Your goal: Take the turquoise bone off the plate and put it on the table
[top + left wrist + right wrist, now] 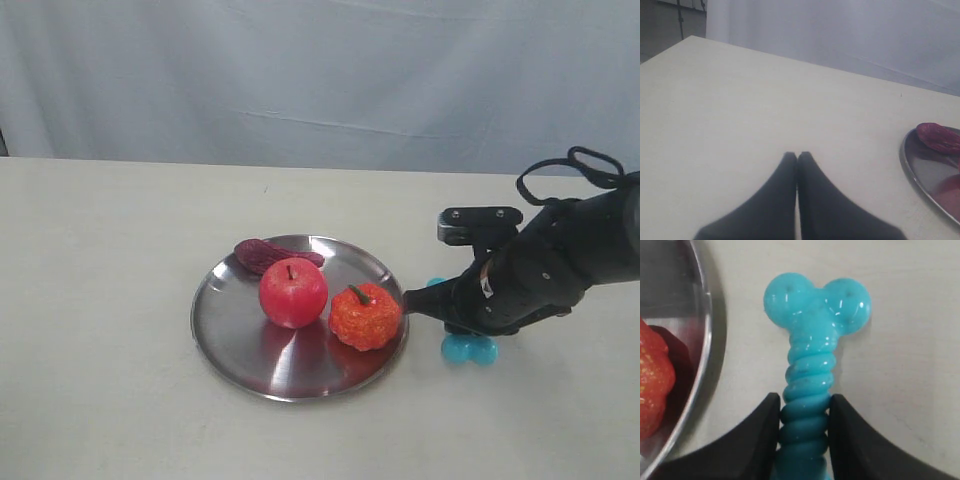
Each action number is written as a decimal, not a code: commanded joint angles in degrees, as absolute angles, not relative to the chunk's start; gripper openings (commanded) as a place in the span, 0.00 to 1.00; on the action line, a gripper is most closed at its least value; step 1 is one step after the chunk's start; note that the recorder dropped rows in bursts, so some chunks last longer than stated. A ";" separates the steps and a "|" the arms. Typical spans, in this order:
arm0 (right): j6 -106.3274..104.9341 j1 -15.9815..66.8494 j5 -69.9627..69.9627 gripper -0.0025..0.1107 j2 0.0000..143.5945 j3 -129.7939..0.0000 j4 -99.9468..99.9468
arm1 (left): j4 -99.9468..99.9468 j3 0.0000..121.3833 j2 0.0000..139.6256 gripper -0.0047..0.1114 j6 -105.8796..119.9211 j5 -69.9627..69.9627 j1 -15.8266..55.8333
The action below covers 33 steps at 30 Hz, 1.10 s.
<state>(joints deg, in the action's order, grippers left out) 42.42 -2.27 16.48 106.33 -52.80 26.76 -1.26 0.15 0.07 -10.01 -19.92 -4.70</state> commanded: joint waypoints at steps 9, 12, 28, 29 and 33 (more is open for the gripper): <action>42.60 -2.70 12.32 0.02 109.71 -53.22 27.53 | -1.26 0.00 0.00 0.04 -10.12 -19.62 -4.76; 42.60 -2.70 12.32 0.02 109.70 -53.22 27.53 | -1.26 0.00 0.00 0.04 -10.12 -19.62 -4.76; 42.03 -1.65 30.40 0.54 89.24 -60.10 27.10 | -1.26 0.00 0.00 0.04 -10.12 -19.62 -4.76; 41.55 -1.27 34.21 0.54 87.25 -61.71 27.27 | -1.26 0.00 0.00 0.04 -10.12 -19.62 -4.76; 38.08 0.85 44.77 0.54 79.28 -66.02 27.07 | -1.26 0.00 0.00 0.04 -10.12 -19.62 -4.76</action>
<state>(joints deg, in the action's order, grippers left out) 40.46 -0.51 37.05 84.52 -63.65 26.83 -1.26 0.15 0.07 -10.01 -19.92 -4.70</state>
